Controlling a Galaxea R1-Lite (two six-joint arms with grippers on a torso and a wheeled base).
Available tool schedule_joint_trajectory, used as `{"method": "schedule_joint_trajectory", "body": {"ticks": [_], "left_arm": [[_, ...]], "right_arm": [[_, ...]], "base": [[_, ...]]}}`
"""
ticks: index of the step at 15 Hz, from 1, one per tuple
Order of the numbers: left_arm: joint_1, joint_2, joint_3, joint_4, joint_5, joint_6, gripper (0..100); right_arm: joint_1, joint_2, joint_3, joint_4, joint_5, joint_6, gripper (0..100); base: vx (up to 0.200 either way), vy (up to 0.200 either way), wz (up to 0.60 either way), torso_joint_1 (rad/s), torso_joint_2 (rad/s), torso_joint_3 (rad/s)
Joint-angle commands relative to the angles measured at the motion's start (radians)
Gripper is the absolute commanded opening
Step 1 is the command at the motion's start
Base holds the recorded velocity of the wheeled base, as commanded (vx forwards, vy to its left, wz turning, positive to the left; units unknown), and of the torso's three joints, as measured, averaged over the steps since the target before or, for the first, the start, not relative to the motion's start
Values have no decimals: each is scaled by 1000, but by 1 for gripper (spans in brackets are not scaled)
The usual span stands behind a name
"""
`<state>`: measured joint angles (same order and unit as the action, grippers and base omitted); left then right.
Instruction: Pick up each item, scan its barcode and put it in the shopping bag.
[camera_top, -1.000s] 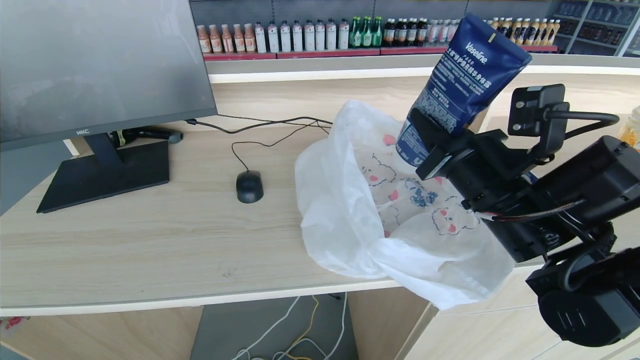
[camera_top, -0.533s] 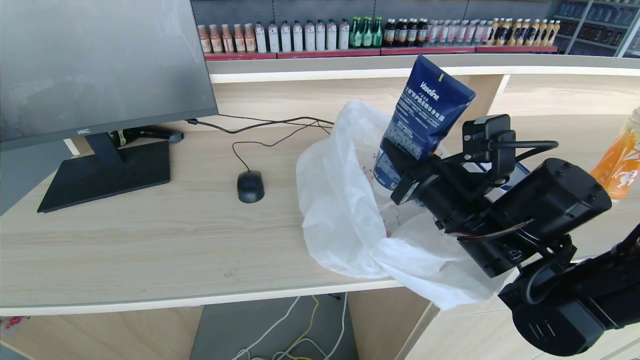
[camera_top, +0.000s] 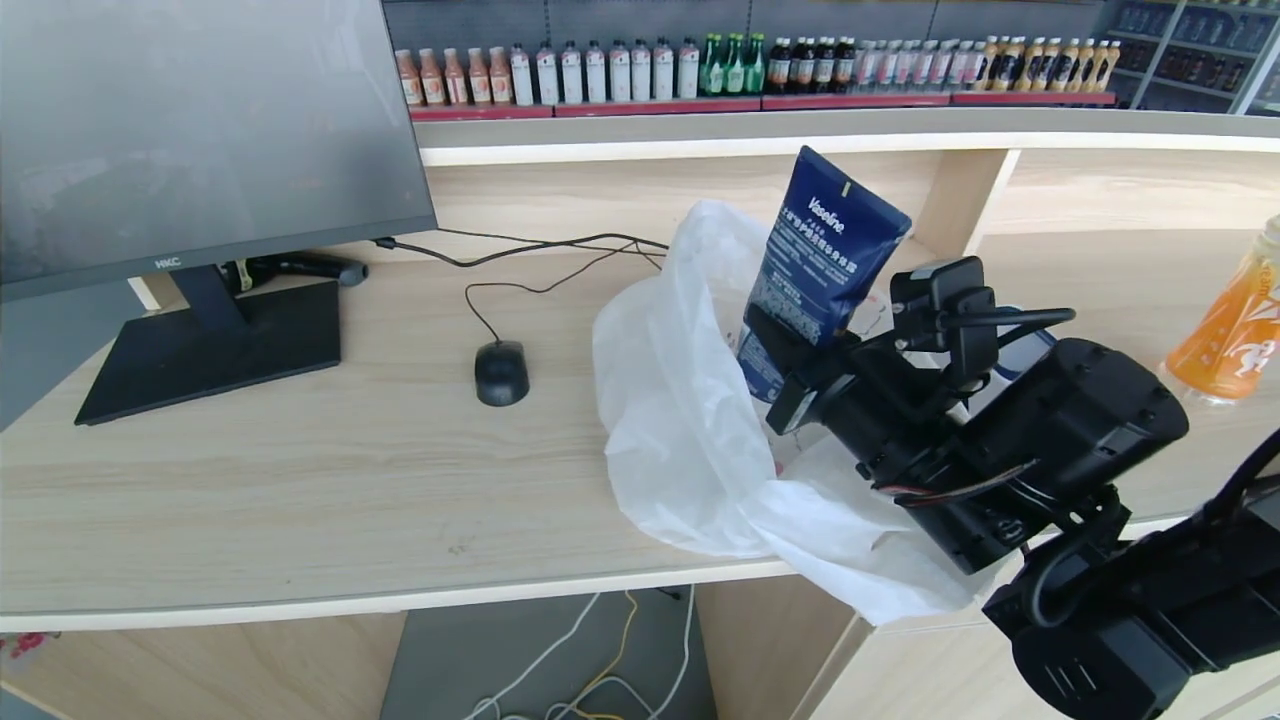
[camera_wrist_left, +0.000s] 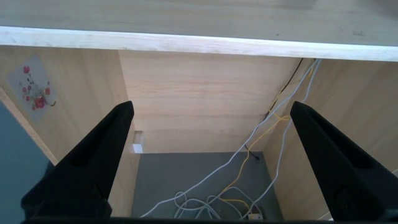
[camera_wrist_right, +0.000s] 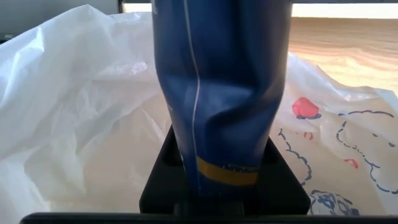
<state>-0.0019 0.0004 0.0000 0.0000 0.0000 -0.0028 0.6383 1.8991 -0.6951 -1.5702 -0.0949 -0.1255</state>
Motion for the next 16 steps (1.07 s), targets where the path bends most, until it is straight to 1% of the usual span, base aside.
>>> {"method": "schedule_joint_trajectory", "body": {"ticks": [1, 6, 16], "left_arm": [[0, 0, 0, 0, 0, 0, 100], [0, 0, 0, 0, 0, 0, 100], [2, 0, 0, 0, 0, 0, 100]], "right_arm": [[24, 1, 20, -1, 0, -2, 0], [29, 20, 63, -1, 0, 0, 0], [27, 95, 32, -1, 0, 4, 0]], "base": [[0, 0, 0, 0, 0, 0], [0, 0, 0, 0, 0, 0], [0, 0, 0, 0, 0, 0]]}}
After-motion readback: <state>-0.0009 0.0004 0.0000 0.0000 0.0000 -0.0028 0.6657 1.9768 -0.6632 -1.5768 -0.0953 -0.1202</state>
